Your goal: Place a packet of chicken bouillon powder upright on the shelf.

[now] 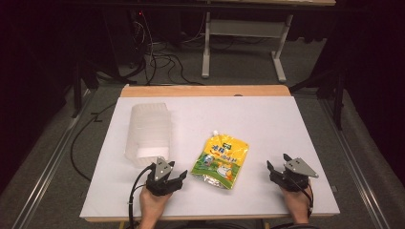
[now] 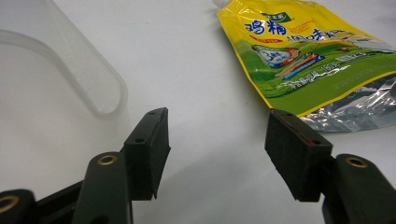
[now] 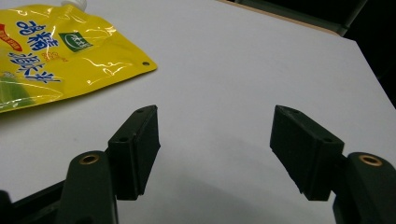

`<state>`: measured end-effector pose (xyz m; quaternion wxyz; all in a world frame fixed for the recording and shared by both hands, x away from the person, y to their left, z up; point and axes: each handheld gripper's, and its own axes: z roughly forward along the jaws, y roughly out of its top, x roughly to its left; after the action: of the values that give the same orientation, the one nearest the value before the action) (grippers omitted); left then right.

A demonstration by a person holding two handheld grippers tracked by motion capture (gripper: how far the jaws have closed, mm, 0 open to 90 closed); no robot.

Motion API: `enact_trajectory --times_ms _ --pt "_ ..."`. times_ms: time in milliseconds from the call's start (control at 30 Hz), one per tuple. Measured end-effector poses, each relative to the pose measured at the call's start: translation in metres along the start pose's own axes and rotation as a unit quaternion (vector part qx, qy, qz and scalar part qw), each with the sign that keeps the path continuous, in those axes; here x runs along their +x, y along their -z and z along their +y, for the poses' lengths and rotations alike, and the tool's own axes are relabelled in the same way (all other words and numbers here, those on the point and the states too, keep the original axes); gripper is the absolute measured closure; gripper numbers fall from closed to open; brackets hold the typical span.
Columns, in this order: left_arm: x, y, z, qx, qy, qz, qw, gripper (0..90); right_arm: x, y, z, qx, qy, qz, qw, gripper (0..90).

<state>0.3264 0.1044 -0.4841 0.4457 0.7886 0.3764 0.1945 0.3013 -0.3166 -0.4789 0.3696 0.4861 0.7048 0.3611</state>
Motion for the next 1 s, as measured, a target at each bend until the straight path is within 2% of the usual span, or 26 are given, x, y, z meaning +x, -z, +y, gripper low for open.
enact_trajectory --times_ms 200,667,1000 --pt "0.0 0.0 0.0 0.001 -0.001 0.0 1.0 40.1 0.0 0.0 0.0 0.0 0.001 0.0 1.0 33.2" --pt "-0.003 -0.001 0.002 0.009 -0.021 0.003 0.9997 41.8 0.001 -0.001 0.0 0.003 0.006 -0.002 1.0 33.1" --pt "-0.008 -0.002 0.014 0.016 -0.026 -0.014 0.9994 41.5 0.002 -0.001 0.0 0.001 0.007 -0.002 1.0 32.9"
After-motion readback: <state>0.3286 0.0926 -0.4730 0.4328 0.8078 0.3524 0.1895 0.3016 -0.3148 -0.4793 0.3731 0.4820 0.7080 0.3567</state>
